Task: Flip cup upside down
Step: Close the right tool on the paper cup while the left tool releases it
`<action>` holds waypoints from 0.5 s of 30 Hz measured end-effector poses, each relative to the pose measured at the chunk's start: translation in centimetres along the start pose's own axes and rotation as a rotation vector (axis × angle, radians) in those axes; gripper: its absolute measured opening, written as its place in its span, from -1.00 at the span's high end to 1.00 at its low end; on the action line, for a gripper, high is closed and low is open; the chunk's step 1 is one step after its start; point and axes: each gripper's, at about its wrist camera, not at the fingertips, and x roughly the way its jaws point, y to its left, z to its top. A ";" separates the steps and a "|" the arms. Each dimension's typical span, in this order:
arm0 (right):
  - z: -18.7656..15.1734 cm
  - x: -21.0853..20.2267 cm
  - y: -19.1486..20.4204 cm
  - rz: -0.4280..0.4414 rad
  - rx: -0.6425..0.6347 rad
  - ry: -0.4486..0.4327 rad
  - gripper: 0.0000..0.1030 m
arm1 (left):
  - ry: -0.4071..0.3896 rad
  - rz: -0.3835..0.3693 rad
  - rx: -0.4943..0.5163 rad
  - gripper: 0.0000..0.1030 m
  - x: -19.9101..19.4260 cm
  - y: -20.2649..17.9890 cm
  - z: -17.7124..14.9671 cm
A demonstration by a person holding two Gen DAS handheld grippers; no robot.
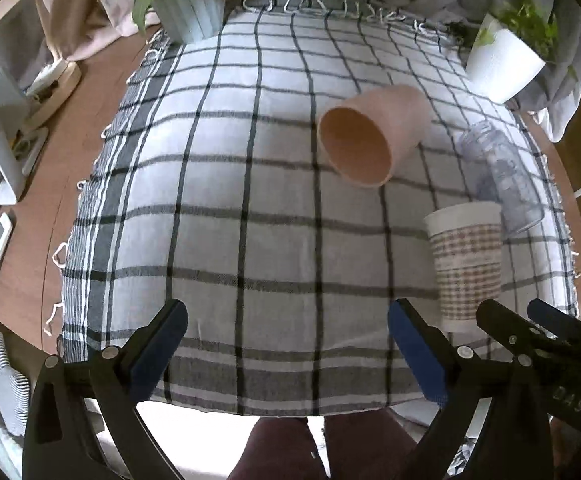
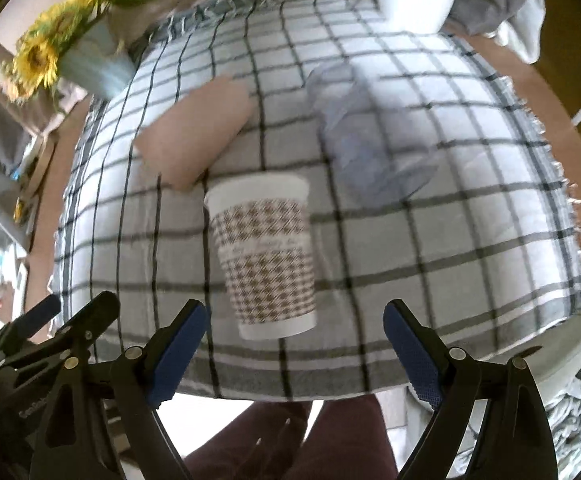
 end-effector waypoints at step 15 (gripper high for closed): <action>-0.8 3.5 0.8 0.026 -0.028 0.079 -0.07 | 0.018 -0.003 0.010 -0.98 1.6 0.3 0.1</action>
